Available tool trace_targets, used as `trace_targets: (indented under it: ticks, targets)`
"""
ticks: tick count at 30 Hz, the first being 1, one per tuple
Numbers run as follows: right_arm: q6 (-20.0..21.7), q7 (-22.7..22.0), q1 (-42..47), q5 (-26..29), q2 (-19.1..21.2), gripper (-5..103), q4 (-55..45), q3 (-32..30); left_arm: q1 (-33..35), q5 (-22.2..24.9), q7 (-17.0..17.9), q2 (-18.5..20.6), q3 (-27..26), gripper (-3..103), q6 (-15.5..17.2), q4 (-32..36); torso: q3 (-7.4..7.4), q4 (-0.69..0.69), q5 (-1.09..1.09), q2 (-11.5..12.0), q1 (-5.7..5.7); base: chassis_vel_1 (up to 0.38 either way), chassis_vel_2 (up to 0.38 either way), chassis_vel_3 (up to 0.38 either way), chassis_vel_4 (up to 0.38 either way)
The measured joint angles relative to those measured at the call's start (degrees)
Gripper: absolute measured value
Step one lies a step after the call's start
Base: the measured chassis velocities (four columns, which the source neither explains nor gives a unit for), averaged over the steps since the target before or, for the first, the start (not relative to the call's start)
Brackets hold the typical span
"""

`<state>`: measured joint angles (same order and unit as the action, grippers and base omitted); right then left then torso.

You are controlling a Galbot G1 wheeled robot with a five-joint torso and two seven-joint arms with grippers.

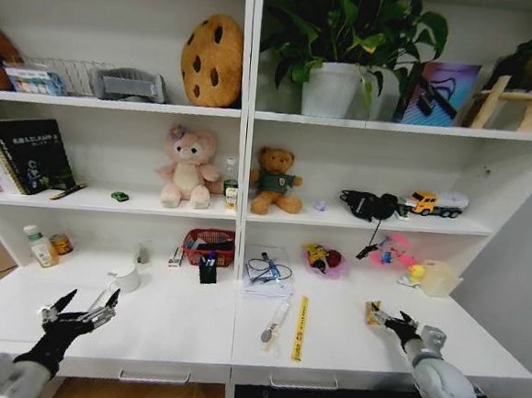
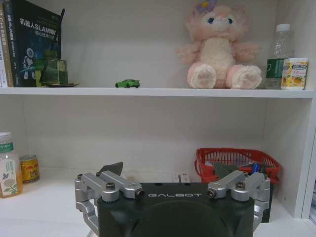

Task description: Organize the objects on the table.

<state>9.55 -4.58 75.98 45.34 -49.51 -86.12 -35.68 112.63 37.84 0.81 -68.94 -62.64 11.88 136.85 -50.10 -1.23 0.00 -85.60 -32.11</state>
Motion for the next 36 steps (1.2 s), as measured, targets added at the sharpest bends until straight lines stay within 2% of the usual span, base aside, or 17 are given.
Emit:
trace_targets:
  ticks: [5, 7, 11, 13, 14, 15, 16, 19, 20, 21, 23, 25, 26, 30, 32, 33, 36]
  targets:
    - [0.5, 0.2, -2.4, -0.3, 0.0, 99, 1.3, 2.4, 0.0, 0.0, 0.0, 0.0, 0.0, 100, 0.0, 0.0, 0.0, 0.01, 0.01, 0.0, 0.0, 0.0, 0.0, 0.0, 0.0]
    - [0.5, 0.9, -4.1, -0.7, -0.1, 93, 2.6, 3.9, 0.0, 0.0, 0.0, 0.0, 0.0, 100, 0.0, 0.0, 0.0, 0.01, 0.0, 0.0, 0.0, 0.0, 0.0, 0.0, 0.0]
    - [0.4, 1.1, -5.0, -1.3, -0.2, 86, 3.4, 4.6, 0.0, 0.0, 0.0, 0.0, 0.0, 100, 0.0, 0.0, 0.0, 0.0, 0.01, 0.0, 0.0, 0.0, 0.0, 0.0, 0.0]
    - [0.2, 1.1, -5.1, -1.5, -0.3, 75, 3.5, 4.8, 0.0, 0.0, 0.0, 0.0, 0.0, 100, 0.0, 0.0, 0.0, 0.0, 0.0, 0.0, 0.0, 0.0, 0.0, 0.0, 0.0]
    - [0.2, 1.1, -5.1, -1.5, -0.3, 75, 3.5, 4.8, 0.0, 0.0, 0.0, 0.0, 0.0, 100, 0.0, 0.0, 0.0, 0.0, 0.0, 0.0, 0.0, 0.0, 0.0, 0.0, 0.0]
    - [-0.4, 1.3, -5.0, -2.2, -0.4, 64, 3.5, 4.8, 0.0, 0.0, 0.0, 0.0, 0.0, 100, 0.0, 0.0, 0.0, 0.0, 0.0, 0.0, 0.0, 0.0, 0.0, 0.0, 0.0]
    - [-0.7, 1.4, -4.9, -2.8, -0.4, 59, 3.5, 4.8, 0.0, 0.0, 0.0, 0.0, 0.0, 100, 0.0, 0.0, 0.0, 0.0, 0.0, 0.0, 0.0, 0.0, 0.0, 0.0, 0.0]
    - [-0.9, 1.5, -4.8, -3.1, -0.5, 59, 3.5, 4.8, 0.0, 0.0, 0.0, 0.0, 0.0, 100, 0.0, 0.0, 0.0, 0.0, 0.0, 0.0, 0.0, 0.0, 0.0, 0.0, 0.0]
    - [-0.9, 1.5, -4.6, -3.2, -0.5, 53, 3.4, 4.8, 0.0, 0.0, 0.0, 0.0, 0.0, 100, 0.0, 0.0, 0.0, 0.0, 0.01, 0.0, 0.0, 0.0, 0.0, 0.0, 0.0]
    - [-1.0, 1.5, -4.5, -3.3, -0.4, 43, 3.3, 4.8, 0.0, 0.0, 0.0, 0.0, 0.0, 100, 0.0, 0.0, 0.0, -0.01, 0.0, 0.0, 0.0, 0.0, 0.0, 0.0, 0.0]
    - [-1.0, 1.5, -4.6, -3.4, -0.4, 43, 3.3, 4.8, 0.0, 0.0, 0.0, 0.0, 0.0, 100, 0.0, 0.0, 0.0, 0.0, 0.0, 0.0, 0.0, 0.0, 0.0, 0.0, 0.0]
    - [-1.1, 1.5, -4.6, -3.9, -0.4, 32, 3.2, 4.8, 0.0, 0.0, 0.0, 0.0, 0.0, 100, 0.0, 0.0, 0.0, 0.0, 0.0, 0.0, 0.0, 0.0, 0.0, 0.0, 0.0]
    - [-1.1, 1.5, -4.6, -3.9, -0.4, 32, 3.2, 4.8, 0.0, 0.0, 0.0, 0.0, 0.0, 100, 0.0, 0.0, 0.0, 0.0, 0.0, 0.0, 0.0, 0.0, 0.0, 0.0, 0.0]
    - [-1.3, 1.5, -4.4, -4.3, -0.6, 10, 2.2, 4.4, 0.0, 0.0, 0.0, 0.0, 0.0, 100, 0.0, 0.0, 0.0, 0.0, 0.0, 0.0, 0.0, 0.0, 0.0, 0.0, 0.0]
    - [-1.4, 1.5, -4.3, -4.6, -0.7, 10, 2.0, 4.3, 0.0, 0.0, 0.0, 0.0, 0.0, 100, 0.0, 0.0, 0.0, 0.0, 0.0, 0.0, 0.0, 0.0, 0.0, 0.0, 0.0]
    - [-2.4, 1.7, -4.3, -5.8, -0.7, 3, 1.8, 3.9, 0.0, 0.0, 0.0, 0.0, 0.0, 100, 0.0, 0.0, 0.0, 0.0, 0.01, 0.0, 0.0, 0.0, 0.0, 0.0, 0.0]
    - [-4.0, 2.3, -4.1, -7.5, -0.6, 1, 0.7, 3.3, 0.0, 0.0, 0.0, 0.0, 0.0, 100, 0.0, 0.0, 0.0, 0.0, 0.01, 0.0, 0.0, 0.0, 0.0, 0.0, 0.0]
